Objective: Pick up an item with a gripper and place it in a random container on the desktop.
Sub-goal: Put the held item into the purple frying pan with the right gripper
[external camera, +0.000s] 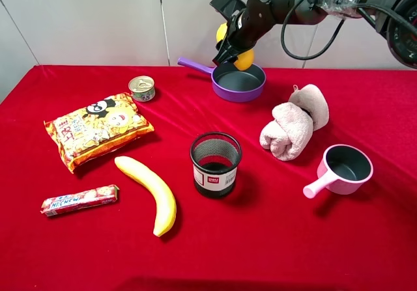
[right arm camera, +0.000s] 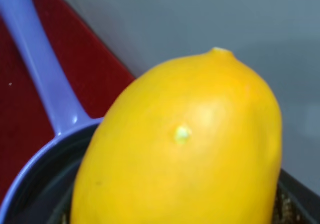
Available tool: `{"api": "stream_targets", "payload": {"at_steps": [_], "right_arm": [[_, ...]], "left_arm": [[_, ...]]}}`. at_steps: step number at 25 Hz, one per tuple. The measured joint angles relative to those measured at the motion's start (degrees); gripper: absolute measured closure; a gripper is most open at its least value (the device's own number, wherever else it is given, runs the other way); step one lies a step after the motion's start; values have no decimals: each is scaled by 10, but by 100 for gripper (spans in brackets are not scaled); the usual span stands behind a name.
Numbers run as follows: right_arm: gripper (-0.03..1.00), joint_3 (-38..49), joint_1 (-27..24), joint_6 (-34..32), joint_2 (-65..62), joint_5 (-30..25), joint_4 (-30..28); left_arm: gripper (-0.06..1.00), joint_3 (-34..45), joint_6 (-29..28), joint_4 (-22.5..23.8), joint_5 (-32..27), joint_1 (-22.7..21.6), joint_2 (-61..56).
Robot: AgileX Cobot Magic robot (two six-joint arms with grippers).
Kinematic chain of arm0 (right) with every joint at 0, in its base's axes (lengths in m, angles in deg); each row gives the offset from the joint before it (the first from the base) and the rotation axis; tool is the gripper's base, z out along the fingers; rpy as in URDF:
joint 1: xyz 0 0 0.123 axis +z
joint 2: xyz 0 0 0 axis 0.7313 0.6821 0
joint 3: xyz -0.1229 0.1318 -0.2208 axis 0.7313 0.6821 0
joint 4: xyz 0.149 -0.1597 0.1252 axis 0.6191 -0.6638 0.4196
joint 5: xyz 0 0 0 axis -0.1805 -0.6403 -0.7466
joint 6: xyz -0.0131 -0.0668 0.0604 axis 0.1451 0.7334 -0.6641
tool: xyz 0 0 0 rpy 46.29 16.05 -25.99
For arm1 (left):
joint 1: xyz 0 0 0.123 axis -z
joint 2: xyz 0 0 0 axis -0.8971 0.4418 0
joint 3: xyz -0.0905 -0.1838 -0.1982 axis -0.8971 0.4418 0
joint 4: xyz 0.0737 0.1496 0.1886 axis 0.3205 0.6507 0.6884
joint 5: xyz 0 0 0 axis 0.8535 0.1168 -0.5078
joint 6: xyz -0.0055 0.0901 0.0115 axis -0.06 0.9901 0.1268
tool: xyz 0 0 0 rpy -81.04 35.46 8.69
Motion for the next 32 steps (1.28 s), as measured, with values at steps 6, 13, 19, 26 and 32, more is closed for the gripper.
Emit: {"api": "stream_targets", "payload": {"at_steps": [6,13,19,26,32], "right_arm": [[50,1,-10,0,9,17,0],[50,1,-17,0,27,31,0],[50,2,-17,0,40,36,3],[50,2,-19,0,51,38,23],[50,2,-19,0,52,40,25]], "left_arm": [[-3,0,0,0,0,0,0],[-3,0,0,0,0,0,0],[-3,0,0,0,0,0,0],[-3,0,0,0,0,0,0],[-3,0,0,0,0,0,0]]}}
